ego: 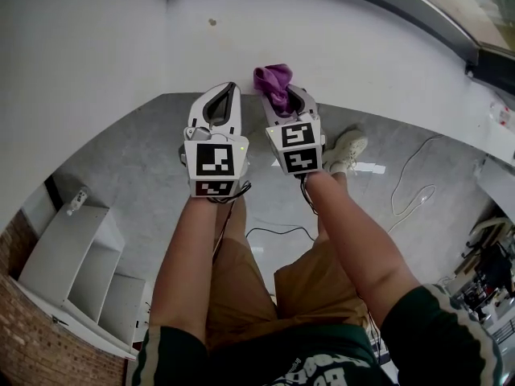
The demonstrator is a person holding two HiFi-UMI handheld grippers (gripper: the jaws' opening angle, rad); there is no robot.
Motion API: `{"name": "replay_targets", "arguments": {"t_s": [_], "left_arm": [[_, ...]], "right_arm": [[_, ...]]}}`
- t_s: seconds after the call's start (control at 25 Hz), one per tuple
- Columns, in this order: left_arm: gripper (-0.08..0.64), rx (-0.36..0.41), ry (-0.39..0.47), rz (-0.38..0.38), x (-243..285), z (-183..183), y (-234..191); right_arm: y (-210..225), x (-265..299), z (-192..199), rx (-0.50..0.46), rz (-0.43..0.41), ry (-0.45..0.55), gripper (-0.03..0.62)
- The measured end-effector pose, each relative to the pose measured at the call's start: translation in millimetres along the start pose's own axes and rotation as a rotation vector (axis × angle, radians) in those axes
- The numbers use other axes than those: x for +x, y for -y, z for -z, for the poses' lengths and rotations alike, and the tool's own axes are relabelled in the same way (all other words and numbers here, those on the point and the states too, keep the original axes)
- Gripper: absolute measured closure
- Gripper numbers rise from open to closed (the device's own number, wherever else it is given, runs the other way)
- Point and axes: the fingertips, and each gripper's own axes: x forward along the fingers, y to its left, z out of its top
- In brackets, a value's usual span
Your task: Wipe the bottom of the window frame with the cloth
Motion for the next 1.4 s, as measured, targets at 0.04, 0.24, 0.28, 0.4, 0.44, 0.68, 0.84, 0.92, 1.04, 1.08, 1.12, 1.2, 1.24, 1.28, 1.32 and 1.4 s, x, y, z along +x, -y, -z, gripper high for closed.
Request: {"name": "replay_targets", "arguments": {"t_s": [0.04,0.24,0.28,0.4,0.44,0.68,0.84,0.92,1.04,1.08,1.12,1.2,1.24,1.28,1.32,1.4], "left_arm": [[0.555,-0.005,0.001,-0.007,-3,1,-5],[0.555,-0.019,0.007,-0.046,-17,6,-34],[0.555,-0.024,0.008,-0.057,-19,6,-39],[0.555,-0.036,0.011,-0.081,-21,8,-48],[0.555,-0.039,0.011,-0.087,-22,9,-51],[0.555,-0.072,0.007,-0.105,-34,17,-67],[0.555,-0.088,0.0,-0.137,-40,25,-75],[0.555,-0.103,0.0,-0.156,-46,28,-80],[0.555,-0.131,-0.002,-0.185,-54,34,-89],[0.555,-0.138,-0.002,-0.195,-56,35,-92],[0.555,-0.143,-0.002,-0.204,-58,35,-96],[0.555,-0.151,0.0,-0.218,-62,36,-101],[0.555,-0.155,0.002,-0.224,-64,36,-103],[0.555,-0.159,0.005,-0.23,-65,36,-105],[0.555,-0.164,0.007,-0.237,-66,37,-107],[0.555,-0.172,0.011,-0.25,-69,38,-110]], "right_arm": [[-5,2,-2,-0.002,-0.011,-0.004,0.43],[-32,16,-14,-0.022,-0.062,-0.01,0.43],[-35,18,-16,-0.018,-0.068,-0.009,0.43],[-43,24,-20,-0.009,-0.096,-0.008,0.43],[-48,26,-21,-0.014,-0.109,-0.009,0.43],[-83,39,-31,-0.066,-0.209,-0.027,0.43],[-97,49,-38,-0.084,-0.27,-0.034,0.43],[-103,52,-40,-0.102,-0.287,-0.037,0.43],[-111,56,-44,-0.124,-0.31,-0.046,0.43],[-113,58,-45,-0.132,-0.318,-0.049,0.429],[-117,60,-47,-0.14,-0.328,-0.053,0.429],[-126,63,-50,-0.154,-0.353,-0.061,0.428],[-132,65,-51,-0.164,-0.367,-0.065,0.428],[-137,67,-52,-0.176,-0.382,-0.068,0.428],[-142,69,-54,-0.189,-0.398,-0.071,0.428],[-152,72,-57,-0.215,-0.43,-0.077,0.428]]}}
